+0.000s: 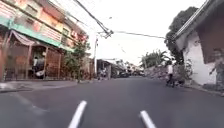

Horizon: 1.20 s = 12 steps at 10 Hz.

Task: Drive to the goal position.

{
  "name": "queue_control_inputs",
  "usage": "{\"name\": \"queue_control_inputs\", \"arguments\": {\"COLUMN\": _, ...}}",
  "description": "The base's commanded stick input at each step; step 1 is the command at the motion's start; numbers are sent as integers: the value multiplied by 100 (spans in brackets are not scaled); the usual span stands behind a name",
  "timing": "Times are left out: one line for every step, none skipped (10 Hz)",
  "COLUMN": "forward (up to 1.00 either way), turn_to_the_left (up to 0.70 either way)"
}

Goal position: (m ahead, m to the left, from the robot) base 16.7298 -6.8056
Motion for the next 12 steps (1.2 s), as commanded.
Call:
{"name": "queue_control_inputs", "arguments": {"forward": 100, "turn_to_the_left": 0}}
{"name": "queue_control_inputs", "arguments": {"forward": 100, "turn_to_the_left": 0}}
{"name": "queue_control_inputs", "arguments": {"forward": 100, "turn_to_the_left": 0}}
{"name": "queue_control_inputs", "arguments": {"forward": 100, "turn_to_the_left": 0}}
{"name": "queue_control_inputs", "arguments": {"forward": 100, "turn_to_the_left": 0}}
{"name": "queue_control_inputs", "arguments": {"forward": 100, "turn_to_the_left": 0}}
{"name": "queue_control_inputs", "arguments": {"forward": 100, "turn_to_the_left": 0}}
{"name": "queue_control_inputs", "arguments": {"forward": 100, "turn_to_the_left": 29}}
{"name": "queue_control_inputs", "arguments": {"forward": 100, "turn_to_the_left": 17}}
{"name": "queue_control_inputs", "arguments": {"forward": 100, "turn_to_the_left": 0}}
{"name": "queue_control_inputs", "arguments": {"forward": 100, "turn_to_the_left": 0}}
{"name": "queue_control_inputs", "arguments": {"forward": 100, "turn_to_the_left": 0}}
